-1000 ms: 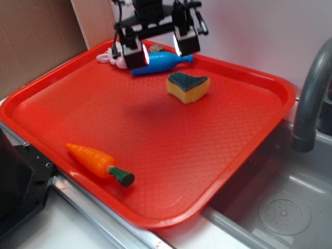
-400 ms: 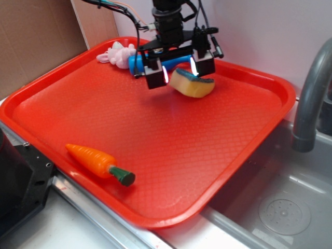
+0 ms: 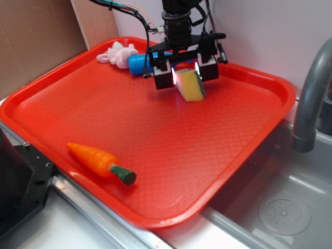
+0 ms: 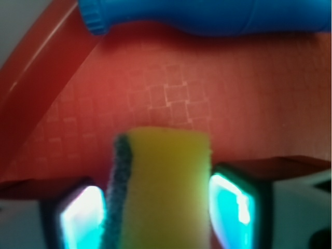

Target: Grab the green sponge.

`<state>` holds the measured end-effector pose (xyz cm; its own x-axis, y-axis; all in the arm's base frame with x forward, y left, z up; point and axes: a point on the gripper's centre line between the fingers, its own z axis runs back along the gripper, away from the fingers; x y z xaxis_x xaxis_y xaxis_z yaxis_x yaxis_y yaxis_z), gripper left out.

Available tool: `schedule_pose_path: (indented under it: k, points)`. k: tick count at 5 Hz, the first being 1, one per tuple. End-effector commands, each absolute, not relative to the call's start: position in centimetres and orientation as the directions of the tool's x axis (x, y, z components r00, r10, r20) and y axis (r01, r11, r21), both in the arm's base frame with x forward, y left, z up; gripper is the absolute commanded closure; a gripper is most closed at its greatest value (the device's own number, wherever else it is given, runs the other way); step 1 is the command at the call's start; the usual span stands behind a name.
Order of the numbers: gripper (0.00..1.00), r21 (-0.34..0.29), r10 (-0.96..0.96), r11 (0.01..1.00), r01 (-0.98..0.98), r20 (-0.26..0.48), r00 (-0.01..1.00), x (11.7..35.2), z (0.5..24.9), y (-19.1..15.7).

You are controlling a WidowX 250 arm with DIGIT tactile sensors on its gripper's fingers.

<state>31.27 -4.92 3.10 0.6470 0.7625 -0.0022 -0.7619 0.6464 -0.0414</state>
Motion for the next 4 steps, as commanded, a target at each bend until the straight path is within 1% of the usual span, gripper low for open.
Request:
schedule_pose_path:
  k: [1, 2, 3, 4]
  points:
    - [1.0, -0.19, 0.41, 0.894, -0.406, -0.022, 0.912, 28.9, 9.3, -4.3]
    - [1.0, -0.148, 0.172, 0.974, -0.17, -0.002, 0.985, 24.3, 14.3, -2.6]
    - [1.0, -0.125, -0.016, 0.992, 0.017, 0.007, 1.0, 19.9, 19.4, 0.7]
    - [1.0, -0.084, -0.039, 0.996, 0.04, 0.005, 0.999, 16.5, 21.9, 2.9]
